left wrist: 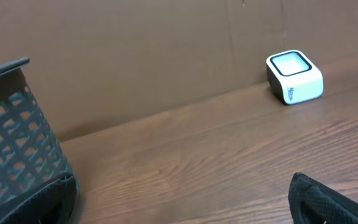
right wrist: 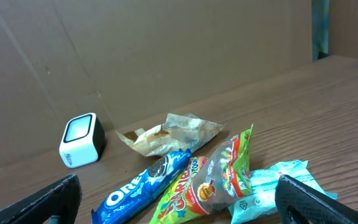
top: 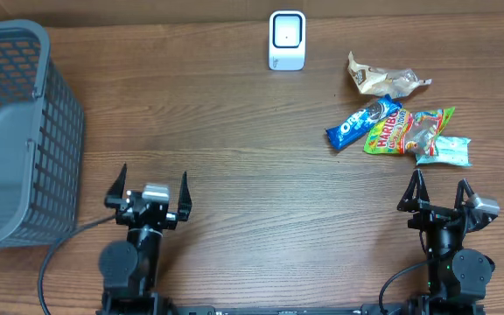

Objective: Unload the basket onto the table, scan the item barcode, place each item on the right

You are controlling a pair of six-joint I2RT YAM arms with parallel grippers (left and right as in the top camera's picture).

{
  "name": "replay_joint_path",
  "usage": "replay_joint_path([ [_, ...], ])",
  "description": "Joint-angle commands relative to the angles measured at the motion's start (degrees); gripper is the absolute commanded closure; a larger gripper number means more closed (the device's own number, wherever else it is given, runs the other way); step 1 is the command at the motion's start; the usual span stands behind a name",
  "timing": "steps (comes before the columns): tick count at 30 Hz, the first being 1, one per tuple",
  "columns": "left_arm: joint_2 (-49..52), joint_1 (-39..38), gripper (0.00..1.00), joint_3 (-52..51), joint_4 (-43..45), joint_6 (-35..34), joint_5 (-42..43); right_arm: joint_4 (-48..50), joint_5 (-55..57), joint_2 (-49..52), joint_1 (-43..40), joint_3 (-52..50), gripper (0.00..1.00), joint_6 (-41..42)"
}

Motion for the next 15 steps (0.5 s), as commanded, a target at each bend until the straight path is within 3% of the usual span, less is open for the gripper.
replay_joint_path([
  [1, -5.9, 0.3, 0.0, -3.8, 0.5, -2.1, -0.9, 0.4, 0.4, -0.5, 0.0, -0.6, 0.0, 0.0],
  [8, -13.2, 0.3, 0.0, -7.2, -2.5, -2.1, -0.9, 0.4, 0.4, -0.5, 0.0, -0.6, 0.0, 0.0],
  [15, -13.3, 0.3, 0.0, -7.2, -7.6, -2.3, -0.8, 0.4, 0.4, -0.5, 0.0, -0.6, 0.0, 0.0],
])
